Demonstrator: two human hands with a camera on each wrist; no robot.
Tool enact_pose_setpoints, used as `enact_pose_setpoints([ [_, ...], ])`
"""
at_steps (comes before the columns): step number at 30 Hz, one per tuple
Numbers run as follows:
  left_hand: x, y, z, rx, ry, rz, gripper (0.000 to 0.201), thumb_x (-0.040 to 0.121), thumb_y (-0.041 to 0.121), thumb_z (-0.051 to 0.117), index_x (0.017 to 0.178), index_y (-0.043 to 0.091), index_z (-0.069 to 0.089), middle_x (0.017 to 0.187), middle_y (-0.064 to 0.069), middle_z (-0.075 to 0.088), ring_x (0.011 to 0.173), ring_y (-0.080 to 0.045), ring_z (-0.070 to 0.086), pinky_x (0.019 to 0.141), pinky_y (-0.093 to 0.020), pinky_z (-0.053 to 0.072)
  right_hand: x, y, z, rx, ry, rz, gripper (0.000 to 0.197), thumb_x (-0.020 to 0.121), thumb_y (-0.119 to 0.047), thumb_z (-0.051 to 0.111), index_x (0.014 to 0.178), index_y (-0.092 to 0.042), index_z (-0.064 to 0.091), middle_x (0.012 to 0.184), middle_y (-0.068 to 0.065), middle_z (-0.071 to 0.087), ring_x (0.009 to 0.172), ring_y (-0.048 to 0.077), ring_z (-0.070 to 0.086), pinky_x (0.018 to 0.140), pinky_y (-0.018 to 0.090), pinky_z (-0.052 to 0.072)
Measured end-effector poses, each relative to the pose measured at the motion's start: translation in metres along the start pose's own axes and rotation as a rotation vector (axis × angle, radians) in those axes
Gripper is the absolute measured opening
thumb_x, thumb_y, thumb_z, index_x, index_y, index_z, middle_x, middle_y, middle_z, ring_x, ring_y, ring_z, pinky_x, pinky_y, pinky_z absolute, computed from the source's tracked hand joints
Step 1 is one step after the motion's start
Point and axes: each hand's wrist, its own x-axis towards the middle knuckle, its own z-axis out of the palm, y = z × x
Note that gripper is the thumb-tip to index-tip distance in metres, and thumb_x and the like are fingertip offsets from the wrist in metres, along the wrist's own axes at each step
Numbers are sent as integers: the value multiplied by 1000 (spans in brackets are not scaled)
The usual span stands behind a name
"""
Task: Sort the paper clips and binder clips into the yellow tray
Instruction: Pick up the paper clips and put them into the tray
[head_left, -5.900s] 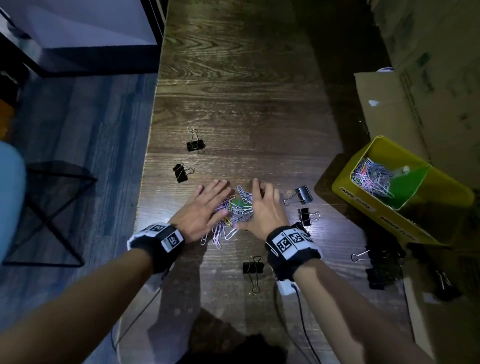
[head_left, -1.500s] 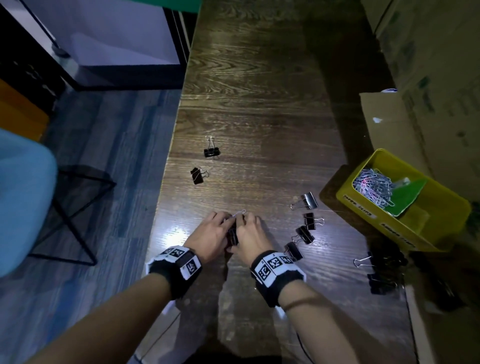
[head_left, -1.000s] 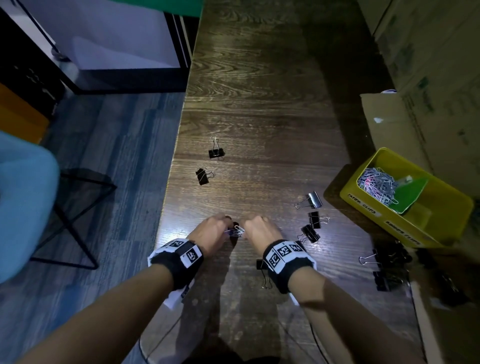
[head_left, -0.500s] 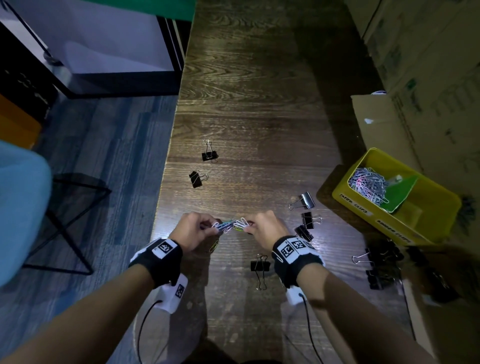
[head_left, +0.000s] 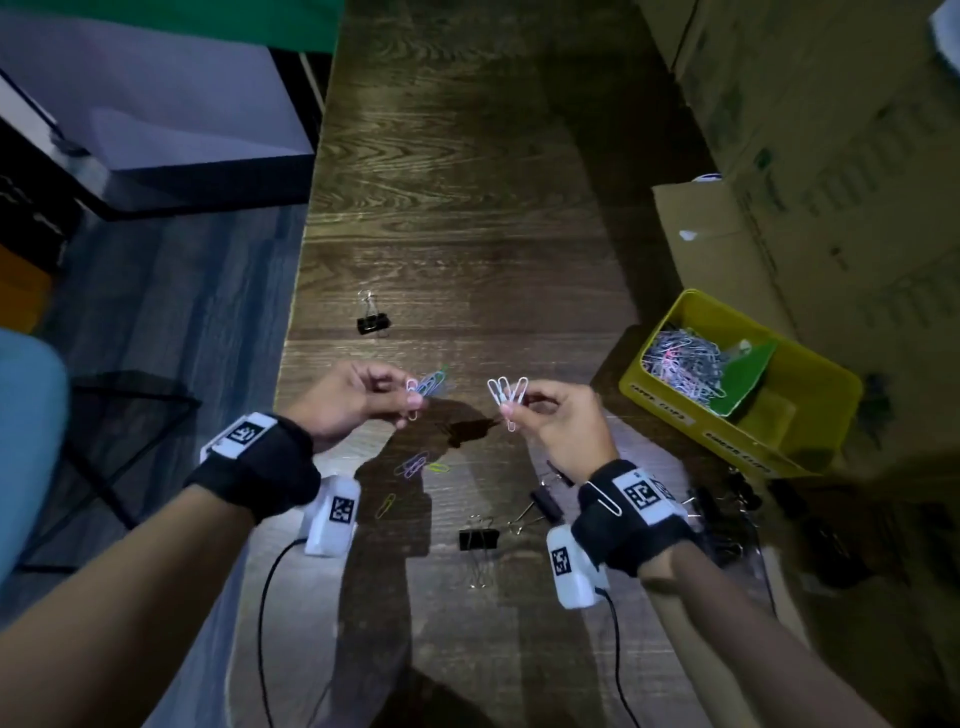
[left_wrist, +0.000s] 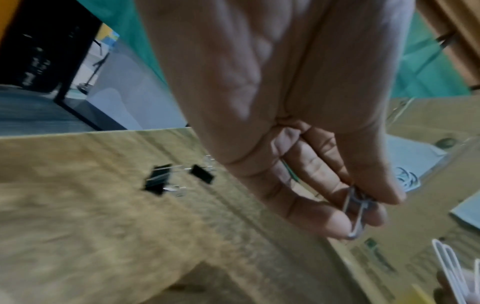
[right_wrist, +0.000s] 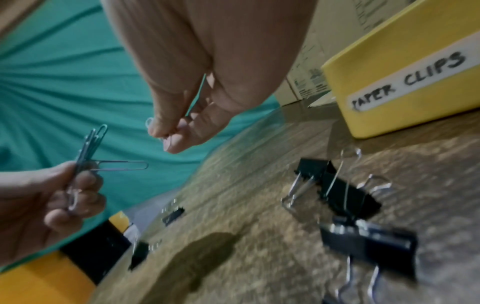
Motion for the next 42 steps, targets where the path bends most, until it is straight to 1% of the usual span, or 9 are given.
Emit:
enact_pose_setpoints([
  [3,23,38,36,-34,-73,42,14,69,3,68,79,-6,67,67,-14,68,53,-17,59,55,-22,53,-10,-12,-35,128,84,-36,13,78,1,72,85,-10,71,73,-1,69,60,-2,62,62,11,49],
  [8,77,86,118,-28,-227,77,8,77,-6,64,78,1,64,62,-4,67,53,-11,60,53,-19,53,-15,-11,-102,224,303,-67,20,76,1,73,82,-18,70,69,-6,72,65,8,67,65,19,54],
  [15,144,91,225,488,-212,124,6,77,8,73,75,11,68,64,-3,65,53,-12,58,48,-19,47,1,-14,-181,87,470,-119,17,77,-6,74,83,-21,69,81,0,71,74,18,68,74,30,56],
  [19,153,78,253,962,-228,233,15,83,18,66,97,12,70,93,-9,68,89,-21,60,80,-28,49,22,-12,-200,-68,428,12,14,81,-13,71,90,-20,65,84,-6,66,84,15,65,80,26,53],
  [23,155,65,254,1009,-279,226,32,86,19,64,117,24,63,110,-8,64,98,-23,61,90,-37,50,49,0,-205,-334,281,149,16,86,-15,66,102,-14,64,95,1,66,90,15,62,86,33,51],
  [29,144,63,237,763,-147,306,19,79,19,72,98,17,72,100,-1,71,95,-13,63,90,-27,48,68,8,-195,-657,121,202,36,84,-14,69,118,-8,62,113,11,66,97,20,62,81,28,48],
  [32,134,57,229,733,-114,367,14,83,18,68,96,18,72,97,1,72,90,-10,64,86,-25,48,65,5,-186,-799,104,132,39,82,-14,71,121,-13,62,119,12,64,104,23,61,87,31,48],
  [37,100,39,211,663,-85,536,10,84,12,64,91,11,72,91,-2,69,81,-9,61,77,-17,47,52,2,-160,-777,181,-20,22,83,-23,69,104,-22,71,105,6,70,95,23,64,89,31,49],
  [42,61,3,163,711,-62,481,9,86,15,63,91,13,71,90,-1,67,80,-10,60,72,-17,47,30,2,-117,-703,154,-170,15,85,-17,64,98,-20,72,103,2,68,93,17,62,86,25,46],
])
